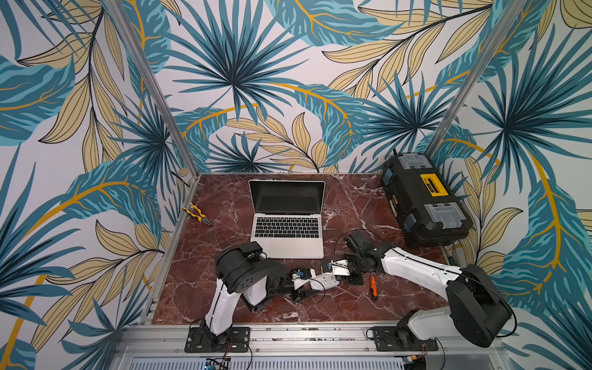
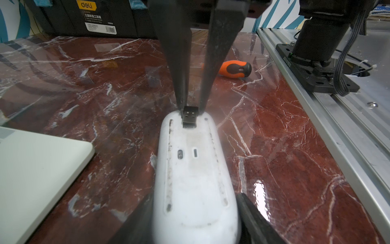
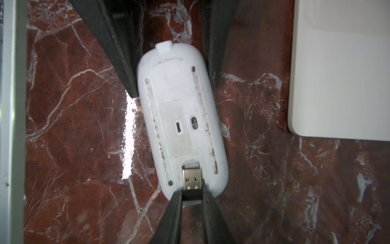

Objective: Remove the wireless mouse receiver from the laptop
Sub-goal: Insert the USB plug into the mouse.

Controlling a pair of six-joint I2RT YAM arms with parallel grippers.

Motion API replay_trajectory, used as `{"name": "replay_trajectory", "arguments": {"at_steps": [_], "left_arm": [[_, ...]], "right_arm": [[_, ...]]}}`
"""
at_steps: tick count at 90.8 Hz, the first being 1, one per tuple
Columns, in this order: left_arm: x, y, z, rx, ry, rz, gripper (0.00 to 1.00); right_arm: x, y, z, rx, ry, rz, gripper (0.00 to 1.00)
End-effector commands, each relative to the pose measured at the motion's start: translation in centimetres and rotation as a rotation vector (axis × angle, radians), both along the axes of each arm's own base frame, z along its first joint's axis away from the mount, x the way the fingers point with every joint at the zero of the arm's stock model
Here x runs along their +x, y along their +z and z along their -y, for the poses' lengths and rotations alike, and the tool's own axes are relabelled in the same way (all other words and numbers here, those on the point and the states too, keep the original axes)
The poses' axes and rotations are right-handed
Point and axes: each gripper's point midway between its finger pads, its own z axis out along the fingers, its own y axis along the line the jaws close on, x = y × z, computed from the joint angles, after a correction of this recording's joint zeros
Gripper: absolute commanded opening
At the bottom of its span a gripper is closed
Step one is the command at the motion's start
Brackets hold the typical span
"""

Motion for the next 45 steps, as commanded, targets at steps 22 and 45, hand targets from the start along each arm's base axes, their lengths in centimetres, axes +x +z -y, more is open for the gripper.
{"name": "replay_trajectory", "arguments": {"at_steps": [22, 45], "left_arm": [[-0.1, -1.2, -0.4, 0.03, 0.008, -0.033, 0.55], [-0.1, -1.2, -0.5, 0.03, 0.009, -0.036, 0.55]], "right_arm": [[0.4, 0.1, -0.4, 0.007, 0.001, 0.024, 0.31], [0.5, 1.0, -1.0, 0.05, 0.004, 0.034, 0.37]]}}
